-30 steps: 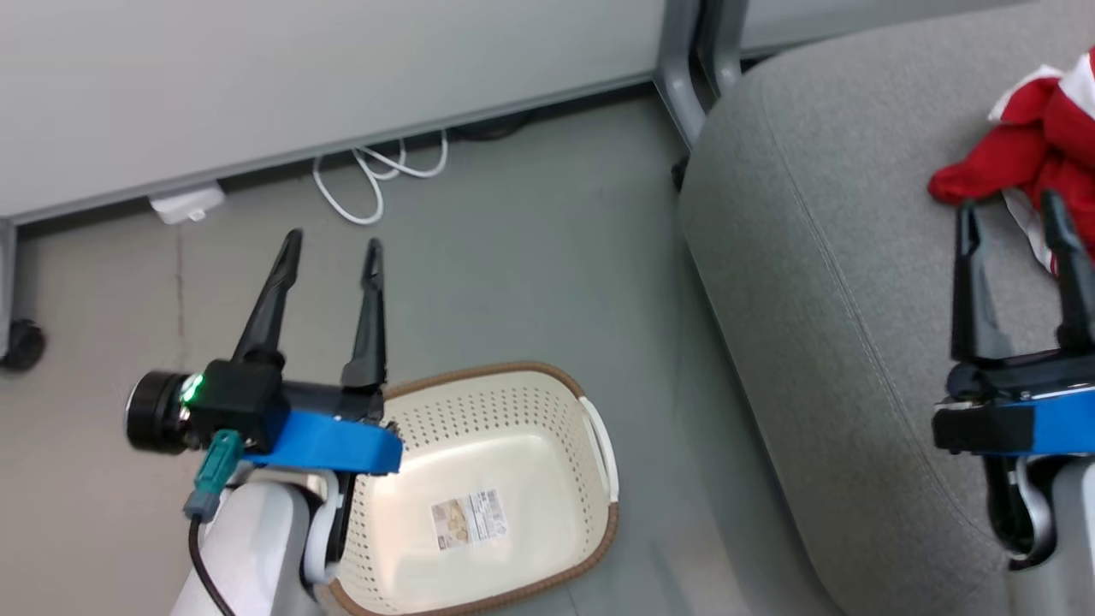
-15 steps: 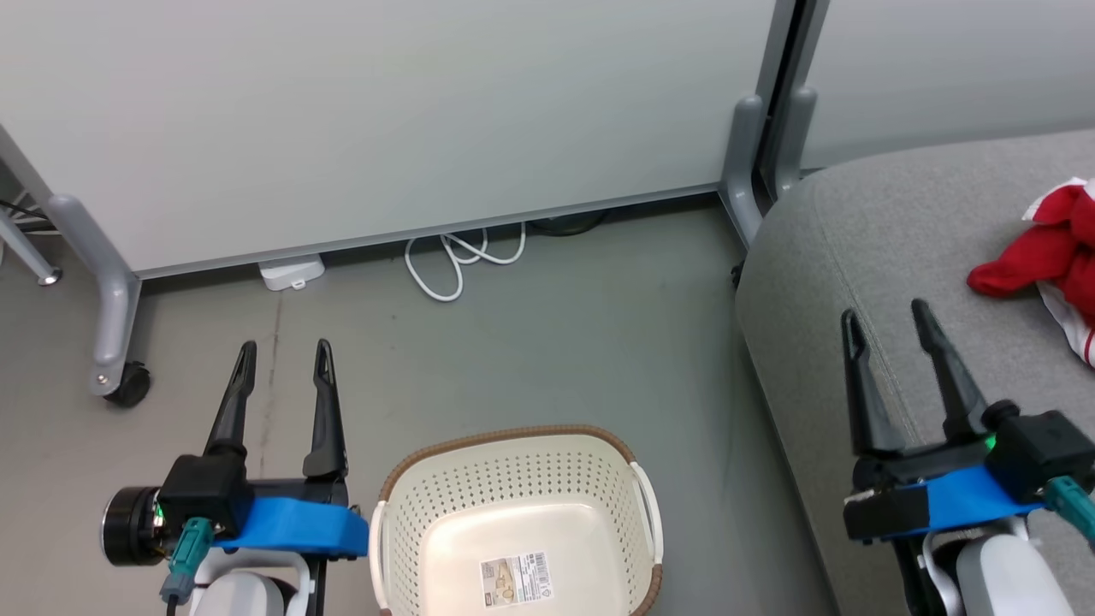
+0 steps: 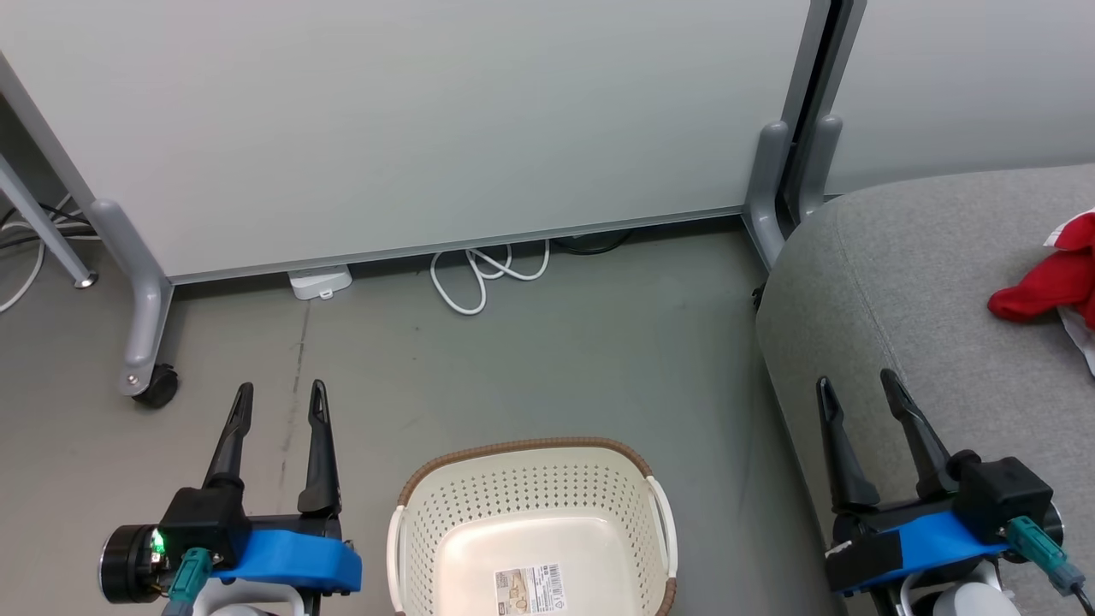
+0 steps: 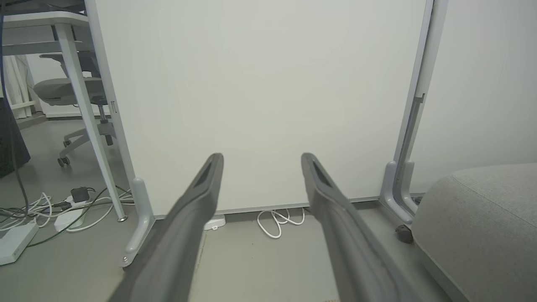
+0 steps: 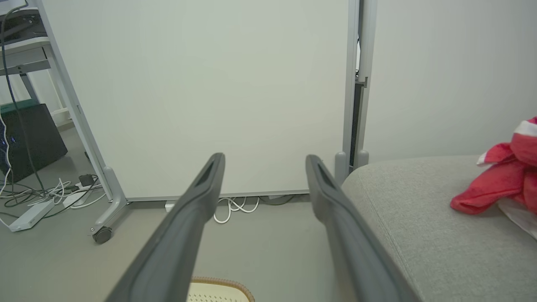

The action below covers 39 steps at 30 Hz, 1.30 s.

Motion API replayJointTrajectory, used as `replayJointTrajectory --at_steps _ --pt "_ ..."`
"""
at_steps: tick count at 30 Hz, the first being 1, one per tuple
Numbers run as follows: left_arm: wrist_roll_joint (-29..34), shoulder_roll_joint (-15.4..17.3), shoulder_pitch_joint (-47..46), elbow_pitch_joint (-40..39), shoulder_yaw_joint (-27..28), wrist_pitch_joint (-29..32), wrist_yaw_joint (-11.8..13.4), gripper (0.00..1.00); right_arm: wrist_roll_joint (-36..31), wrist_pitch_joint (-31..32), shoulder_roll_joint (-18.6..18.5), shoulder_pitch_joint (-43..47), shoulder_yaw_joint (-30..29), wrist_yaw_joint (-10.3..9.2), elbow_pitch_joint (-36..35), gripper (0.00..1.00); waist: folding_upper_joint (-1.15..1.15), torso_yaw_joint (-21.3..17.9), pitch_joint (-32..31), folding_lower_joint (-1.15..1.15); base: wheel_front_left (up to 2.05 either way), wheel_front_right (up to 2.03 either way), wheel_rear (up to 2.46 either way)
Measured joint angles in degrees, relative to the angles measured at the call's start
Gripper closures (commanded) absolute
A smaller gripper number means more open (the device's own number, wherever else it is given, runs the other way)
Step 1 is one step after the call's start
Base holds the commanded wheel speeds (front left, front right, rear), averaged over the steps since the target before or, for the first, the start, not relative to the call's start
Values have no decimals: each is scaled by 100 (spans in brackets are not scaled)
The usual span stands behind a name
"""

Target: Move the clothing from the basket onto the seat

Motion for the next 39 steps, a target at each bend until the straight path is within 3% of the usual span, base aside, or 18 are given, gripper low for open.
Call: replayJointTrajectory --at_steps 20,21,27,39 --pt "58 -26 21 113 11 0 -47 0 31 0 30 59 20 0 152 0 0 85 -5 1 0 0 0" --pt "59 -27 28 137 11 3 -48 100 33 0 30 64 21 0 177 100 0 86 -5 1 0 0 0" --pt "-42 -41 254 443 26 89 -48 100 138 49 34 177 19 0 464 100 0 83 -7 1 0 0 0" --pt "-1410 -43 236 436 125 410 -86 100 1434 385 35 182 -92 0 459 100 0 48 -17 1 0 0 0"
